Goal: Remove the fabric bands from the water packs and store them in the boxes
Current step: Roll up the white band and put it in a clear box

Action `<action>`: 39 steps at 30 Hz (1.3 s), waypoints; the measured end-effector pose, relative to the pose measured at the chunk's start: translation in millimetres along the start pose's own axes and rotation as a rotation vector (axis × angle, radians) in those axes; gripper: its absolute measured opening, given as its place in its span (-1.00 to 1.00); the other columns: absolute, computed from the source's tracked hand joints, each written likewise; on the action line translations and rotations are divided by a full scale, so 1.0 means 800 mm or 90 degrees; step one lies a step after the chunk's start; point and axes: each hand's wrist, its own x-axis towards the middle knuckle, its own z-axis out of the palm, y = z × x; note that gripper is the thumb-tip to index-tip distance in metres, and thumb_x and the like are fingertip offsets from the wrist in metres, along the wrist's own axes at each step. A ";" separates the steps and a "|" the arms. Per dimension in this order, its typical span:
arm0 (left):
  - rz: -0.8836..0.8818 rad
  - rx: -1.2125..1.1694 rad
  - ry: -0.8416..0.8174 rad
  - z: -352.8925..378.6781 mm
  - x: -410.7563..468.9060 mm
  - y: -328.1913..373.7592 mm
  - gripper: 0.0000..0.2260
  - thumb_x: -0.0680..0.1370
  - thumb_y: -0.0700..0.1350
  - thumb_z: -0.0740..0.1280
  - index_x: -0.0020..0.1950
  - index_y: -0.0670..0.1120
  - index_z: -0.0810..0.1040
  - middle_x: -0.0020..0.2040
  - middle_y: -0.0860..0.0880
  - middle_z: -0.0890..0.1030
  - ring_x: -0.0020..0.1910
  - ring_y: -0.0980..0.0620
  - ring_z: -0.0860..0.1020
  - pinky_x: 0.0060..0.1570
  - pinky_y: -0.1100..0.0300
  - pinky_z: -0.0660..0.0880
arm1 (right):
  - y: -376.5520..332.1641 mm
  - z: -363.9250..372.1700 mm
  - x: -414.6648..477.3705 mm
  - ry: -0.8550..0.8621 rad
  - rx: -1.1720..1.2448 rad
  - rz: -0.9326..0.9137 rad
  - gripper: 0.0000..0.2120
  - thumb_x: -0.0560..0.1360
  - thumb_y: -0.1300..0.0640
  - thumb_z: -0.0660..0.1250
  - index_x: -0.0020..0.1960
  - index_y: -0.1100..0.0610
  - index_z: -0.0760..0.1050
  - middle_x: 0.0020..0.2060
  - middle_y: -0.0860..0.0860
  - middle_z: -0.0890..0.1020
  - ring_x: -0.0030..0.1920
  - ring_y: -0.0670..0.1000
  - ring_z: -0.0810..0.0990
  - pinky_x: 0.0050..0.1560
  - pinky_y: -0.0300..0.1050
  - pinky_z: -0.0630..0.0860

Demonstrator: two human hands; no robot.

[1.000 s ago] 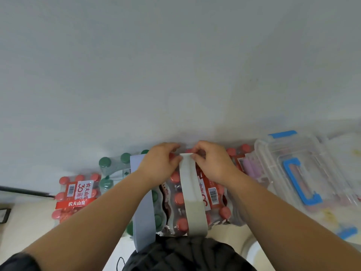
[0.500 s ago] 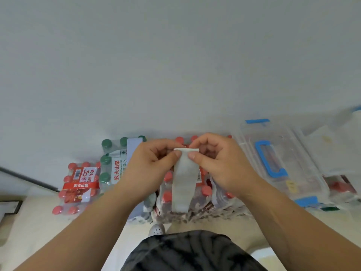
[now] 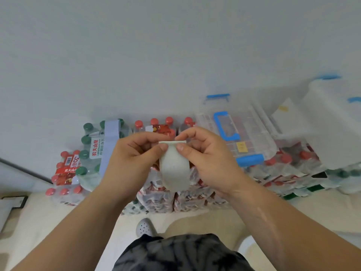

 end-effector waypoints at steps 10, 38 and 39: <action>-0.001 0.035 -0.029 0.012 -0.038 -0.002 -0.75 0.53 -0.34 0.39 -0.12 0.00 0.73 -0.25 -0.18 0.68 -0.30 -0.03 0.61 -0.32 0.19 0.56 | -0.006 -0.010 -0.047 0.022 -0.004 0.025 -0.94 0.52 0.23 0.47 -0.04 0.09 0.66 -0.25 0.13 0.73 -0.24 0.11 0.69 -0.14 0.22 0.65; -0.002 0.019 -0.011 0.028 -0.068 -0.018 -0.87 0.50 -0.22 0.41 -0.13 -0.02 0.72 -0.22 -0.21 0.69 -0.26 -0.12 0.63 -0.25 0.08 0.61 | 0.003 -0.016 -0.069 -0.015 -0.035 0.011 -0.81 0.53 0.33 0.41 -0.13 0.06 0.64 -0.32 0.23 0.64 -0.31 0.02 0.59 -0.31 -0.12 0.55; 0.006 0.017 -0.011 0.029 -0.068 -0.018 -0.90 0.48 -0.19 0.42 -0.12 -0.03 0.72 -0.20 -0.25 0.68 -0.23 -0.22 0.62 -0.21 -0.05 0.61 | 0.003 -0.016 -0.070 -0.020 -0.033 0.011 -0.82 0.53 0.33 0.42 -0.12 0.06 0.64 -0.32 0.22 0.64 -0.31 0.01 0.59 -0.31 -0.12 0.56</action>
